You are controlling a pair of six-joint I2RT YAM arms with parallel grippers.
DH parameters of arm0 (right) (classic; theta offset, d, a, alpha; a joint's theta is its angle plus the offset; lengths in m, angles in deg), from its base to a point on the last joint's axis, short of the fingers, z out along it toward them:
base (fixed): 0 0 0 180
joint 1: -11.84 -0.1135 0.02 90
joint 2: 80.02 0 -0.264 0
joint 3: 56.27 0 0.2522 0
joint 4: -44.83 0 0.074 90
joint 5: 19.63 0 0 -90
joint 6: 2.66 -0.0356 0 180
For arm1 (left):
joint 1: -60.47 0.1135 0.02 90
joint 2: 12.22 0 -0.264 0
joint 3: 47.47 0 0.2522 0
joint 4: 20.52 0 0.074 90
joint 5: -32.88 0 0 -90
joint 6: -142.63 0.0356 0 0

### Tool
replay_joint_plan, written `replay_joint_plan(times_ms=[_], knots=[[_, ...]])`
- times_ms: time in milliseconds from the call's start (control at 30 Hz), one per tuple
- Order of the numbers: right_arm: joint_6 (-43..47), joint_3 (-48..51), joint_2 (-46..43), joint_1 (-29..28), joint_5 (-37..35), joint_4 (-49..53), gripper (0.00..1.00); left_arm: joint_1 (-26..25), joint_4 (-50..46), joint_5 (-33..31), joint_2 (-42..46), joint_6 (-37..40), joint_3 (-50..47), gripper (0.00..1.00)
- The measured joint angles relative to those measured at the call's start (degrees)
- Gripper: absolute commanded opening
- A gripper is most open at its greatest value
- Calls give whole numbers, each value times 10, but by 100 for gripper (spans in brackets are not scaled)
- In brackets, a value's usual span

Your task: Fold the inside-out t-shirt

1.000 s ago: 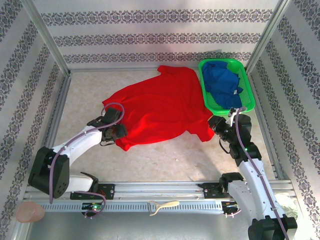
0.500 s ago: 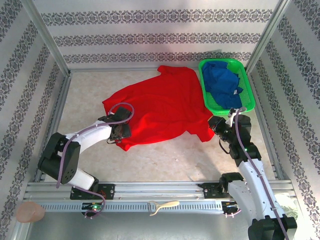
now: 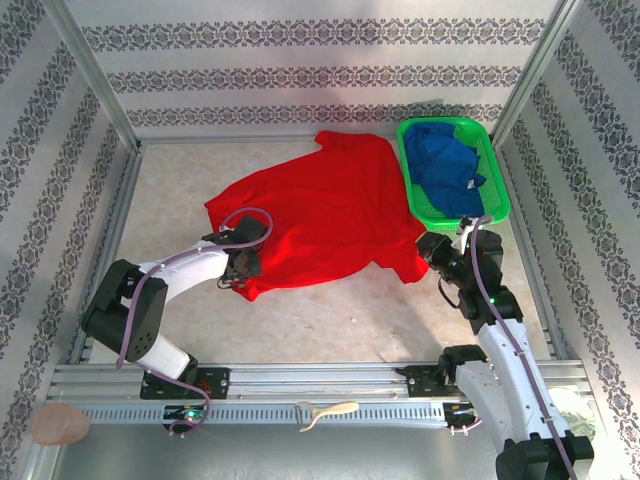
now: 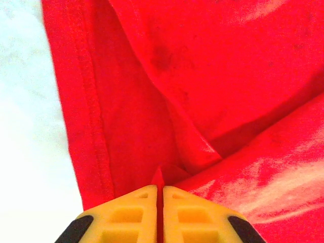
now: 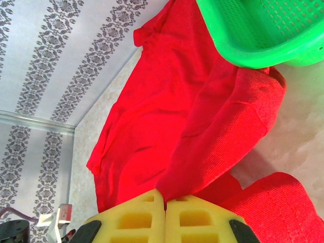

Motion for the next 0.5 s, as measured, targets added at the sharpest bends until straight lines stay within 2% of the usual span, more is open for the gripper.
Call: replay_joint_plan(times_ms=[200, 300, 500], knots=[[3, -5, 2, 5, -8, 12, 0, 10, -36, -22, 83, 30, 37, 0], [4, -14, -1, 26, -17, 23, 0, 42, -45, -19, 151, 53, 60, 0], [1, -28, -20, 72, -35, 45, 0, 187, -26, 57, 269, 87, 76, 0]])
